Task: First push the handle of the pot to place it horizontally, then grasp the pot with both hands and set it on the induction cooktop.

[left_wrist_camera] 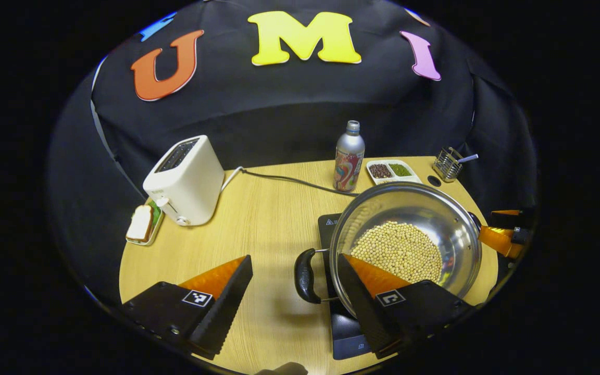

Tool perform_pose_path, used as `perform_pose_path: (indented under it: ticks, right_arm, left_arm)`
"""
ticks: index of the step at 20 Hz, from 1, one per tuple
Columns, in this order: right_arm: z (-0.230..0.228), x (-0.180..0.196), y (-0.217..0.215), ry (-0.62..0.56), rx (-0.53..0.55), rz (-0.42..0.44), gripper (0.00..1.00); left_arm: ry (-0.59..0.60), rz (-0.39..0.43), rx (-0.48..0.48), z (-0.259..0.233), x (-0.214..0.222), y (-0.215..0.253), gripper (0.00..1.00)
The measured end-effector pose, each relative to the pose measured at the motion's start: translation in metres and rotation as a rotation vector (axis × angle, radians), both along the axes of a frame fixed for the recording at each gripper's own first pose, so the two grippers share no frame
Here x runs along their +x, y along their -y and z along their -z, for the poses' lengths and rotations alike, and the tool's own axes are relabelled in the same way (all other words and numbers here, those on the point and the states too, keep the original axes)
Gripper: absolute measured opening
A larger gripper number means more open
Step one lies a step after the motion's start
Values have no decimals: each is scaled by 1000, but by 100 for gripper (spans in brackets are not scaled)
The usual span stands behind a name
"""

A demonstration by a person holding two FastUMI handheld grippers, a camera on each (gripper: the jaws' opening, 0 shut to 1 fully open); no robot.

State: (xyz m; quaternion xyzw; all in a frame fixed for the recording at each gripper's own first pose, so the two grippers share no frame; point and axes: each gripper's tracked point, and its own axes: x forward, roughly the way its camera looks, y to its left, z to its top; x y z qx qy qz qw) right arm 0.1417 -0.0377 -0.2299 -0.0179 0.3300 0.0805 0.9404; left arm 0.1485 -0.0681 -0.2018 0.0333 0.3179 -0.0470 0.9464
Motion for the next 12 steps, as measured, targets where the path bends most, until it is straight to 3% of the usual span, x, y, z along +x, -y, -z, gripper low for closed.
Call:
perform_pose_path:
  ticks: [3,12]
  right_arm:
    - [-10,-7,-9,28,-4,-7,77]
    - [-96,-36,-46,240,-72,-22,77]
  left_arm:
    - [58,0,27,-10,-10,0,98]
    - [285,-21,-49,-90,-47,-16,97]
